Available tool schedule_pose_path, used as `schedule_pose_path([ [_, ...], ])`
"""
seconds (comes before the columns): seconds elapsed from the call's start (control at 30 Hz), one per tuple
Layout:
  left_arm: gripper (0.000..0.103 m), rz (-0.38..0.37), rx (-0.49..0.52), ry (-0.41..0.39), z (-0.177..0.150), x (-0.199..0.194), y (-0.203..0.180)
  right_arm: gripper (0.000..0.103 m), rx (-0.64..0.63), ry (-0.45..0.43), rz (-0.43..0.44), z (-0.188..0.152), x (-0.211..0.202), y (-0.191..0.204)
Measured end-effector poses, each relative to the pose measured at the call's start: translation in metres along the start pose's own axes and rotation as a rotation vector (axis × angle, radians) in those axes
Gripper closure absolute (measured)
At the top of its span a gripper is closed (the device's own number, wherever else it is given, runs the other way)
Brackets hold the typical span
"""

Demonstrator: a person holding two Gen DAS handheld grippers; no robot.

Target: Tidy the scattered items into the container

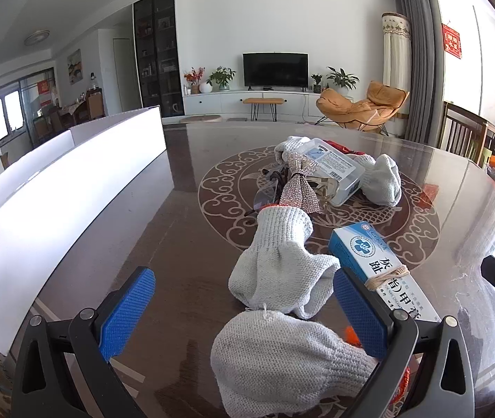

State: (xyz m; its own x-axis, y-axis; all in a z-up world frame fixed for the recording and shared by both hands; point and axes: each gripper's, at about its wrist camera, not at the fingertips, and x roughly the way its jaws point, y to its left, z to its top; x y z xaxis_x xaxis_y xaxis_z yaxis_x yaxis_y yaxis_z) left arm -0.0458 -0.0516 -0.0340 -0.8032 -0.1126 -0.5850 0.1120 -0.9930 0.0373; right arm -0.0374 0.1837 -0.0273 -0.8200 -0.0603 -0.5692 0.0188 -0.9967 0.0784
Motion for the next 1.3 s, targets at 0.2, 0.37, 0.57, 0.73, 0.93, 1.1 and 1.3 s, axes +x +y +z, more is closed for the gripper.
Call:
schedule_pose_path([
  [0.2, 0.0, -0.001, -0.011, 0.004, -0.001, 0.002, 0.001, 0.03, 0.001, 0.001, 0.001, 0.0, 0.0, 0.0],
  [0.37, 0.0, -0.002, -0.01, 0.014, 0.0, 0.004, 0.0, 0.03, 0.001, 0.004, 0.004, 0.0, 0.0, 0.001],
  [0.57, 0.0, -0.009, -0.036, 0.034, -0.001, 0.008, 0.005, 0.03, 0.002, 0.005, 0.004, 0.0, 0.0, 0.001],
  [0.73, 0.0, -0.008, -0.04, 0.032, -0.002, 0.007, 0.005, 0.03, 0.004, 0.005, 0.006, 0.0, 0.001, 0.0],
  [0.93, 0.0, -0.003, -0.038, 0.037, -0.001, 0.009, 0.004, 0.03, 0.006, 0.006, 0.01, 0.0, 0.001, 0.0],
  [1.1, 0.0, -0.006, -0.055, 0.051, -0.001, 0.011, 0.006, 0.03, 0.008, 0.006, 0.013, 0.0, 0.001, 0.0],
  [1.3, 0.0, -0.003, -0.045, 0.051, -0.002, 0.012, 0.005, 0.03, 0.008, 0.007, 0.013, 0.0, 0.001, 0.0],
])
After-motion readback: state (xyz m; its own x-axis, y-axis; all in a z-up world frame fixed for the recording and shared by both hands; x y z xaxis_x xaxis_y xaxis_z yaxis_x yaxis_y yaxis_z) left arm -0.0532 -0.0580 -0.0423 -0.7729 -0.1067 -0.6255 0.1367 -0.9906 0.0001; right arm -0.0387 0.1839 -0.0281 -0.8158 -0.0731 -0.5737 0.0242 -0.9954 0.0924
